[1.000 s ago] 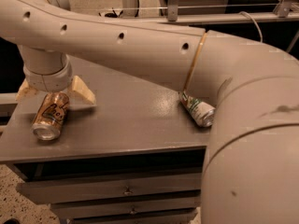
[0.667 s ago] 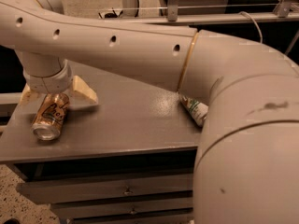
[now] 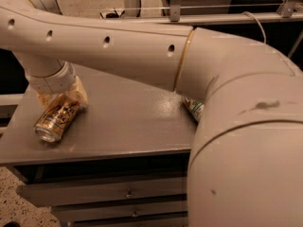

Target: Place orange can upright

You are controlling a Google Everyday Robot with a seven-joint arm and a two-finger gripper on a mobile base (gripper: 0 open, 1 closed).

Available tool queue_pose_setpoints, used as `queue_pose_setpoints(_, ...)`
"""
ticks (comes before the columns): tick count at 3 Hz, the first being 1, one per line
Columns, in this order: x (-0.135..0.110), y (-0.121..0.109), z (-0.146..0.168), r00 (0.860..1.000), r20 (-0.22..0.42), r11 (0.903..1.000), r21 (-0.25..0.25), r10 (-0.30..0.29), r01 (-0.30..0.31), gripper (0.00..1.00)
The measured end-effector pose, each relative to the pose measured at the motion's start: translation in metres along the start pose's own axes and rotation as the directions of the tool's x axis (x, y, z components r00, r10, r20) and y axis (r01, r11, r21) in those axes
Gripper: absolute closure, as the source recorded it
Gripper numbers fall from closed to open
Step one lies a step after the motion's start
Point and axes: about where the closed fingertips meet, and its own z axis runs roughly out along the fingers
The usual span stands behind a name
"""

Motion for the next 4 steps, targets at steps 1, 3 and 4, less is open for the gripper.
queue_pose_setpoints(1, 0.009, 0.0, -0.014, 1.0, 0.002, 0.9994, 0.027, 0.021, -0.022, 0.74)
queue_pose_setpoints(3, 0.042, 0.005, -0.09, 0.975, -0.015, 0.9455, 0.249, 0.22, -0.209, 1.0)
queue_pose_setpoints(4, 0.048, 0.0, -0.093, 0.972, -0.028, 0.9344, 0.282, 0.235, -0.218, 1.0)
